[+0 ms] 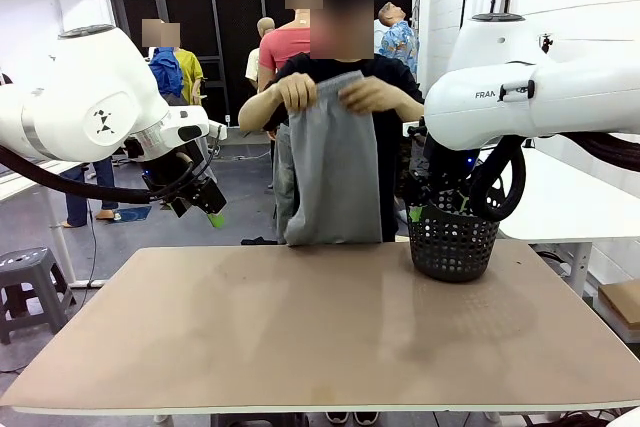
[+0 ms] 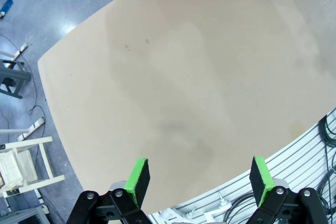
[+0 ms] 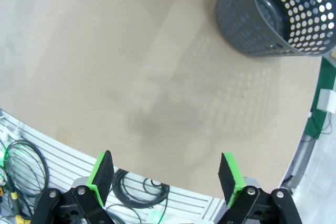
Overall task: Fold the training pants.
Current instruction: Grab both ends of the Training pants handed by a person.
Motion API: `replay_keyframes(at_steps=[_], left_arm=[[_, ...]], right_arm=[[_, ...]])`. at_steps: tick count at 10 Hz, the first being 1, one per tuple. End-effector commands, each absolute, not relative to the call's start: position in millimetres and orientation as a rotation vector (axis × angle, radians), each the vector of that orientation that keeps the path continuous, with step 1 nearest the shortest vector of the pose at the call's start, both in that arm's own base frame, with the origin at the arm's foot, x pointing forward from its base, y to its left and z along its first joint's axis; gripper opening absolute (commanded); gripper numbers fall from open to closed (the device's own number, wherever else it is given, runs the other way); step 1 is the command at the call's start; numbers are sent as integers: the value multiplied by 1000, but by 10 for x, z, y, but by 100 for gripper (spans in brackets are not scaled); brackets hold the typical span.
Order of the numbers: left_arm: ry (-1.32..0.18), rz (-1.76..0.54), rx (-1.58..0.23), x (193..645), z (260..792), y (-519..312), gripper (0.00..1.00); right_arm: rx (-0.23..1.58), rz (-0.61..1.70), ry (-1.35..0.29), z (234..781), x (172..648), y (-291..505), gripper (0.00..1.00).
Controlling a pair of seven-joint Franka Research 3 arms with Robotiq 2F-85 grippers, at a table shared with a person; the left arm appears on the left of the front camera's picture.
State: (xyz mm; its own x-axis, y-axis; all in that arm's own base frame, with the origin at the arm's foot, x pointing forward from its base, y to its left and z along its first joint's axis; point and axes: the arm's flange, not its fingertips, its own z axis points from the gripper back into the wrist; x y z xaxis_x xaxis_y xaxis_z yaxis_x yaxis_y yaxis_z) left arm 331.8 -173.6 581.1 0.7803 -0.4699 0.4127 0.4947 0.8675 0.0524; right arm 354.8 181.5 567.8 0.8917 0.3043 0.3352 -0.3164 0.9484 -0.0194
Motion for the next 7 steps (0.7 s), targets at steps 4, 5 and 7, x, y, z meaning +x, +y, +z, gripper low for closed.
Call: replay_keyframes(at_steps=[4,5,7], left_arm=[[-435,-528,-62,3340,5817,-1720,100],[-435,-528,-62,3340,5817,-1720,100],[-435,-528,-62,3340,5817,-1720,100]], right_arm=[[34,332,-338,5676,3552,1814,100],[34,332,-338,5676,3552,1814,100],[34,332,-338,5676,3552,1814,100]])
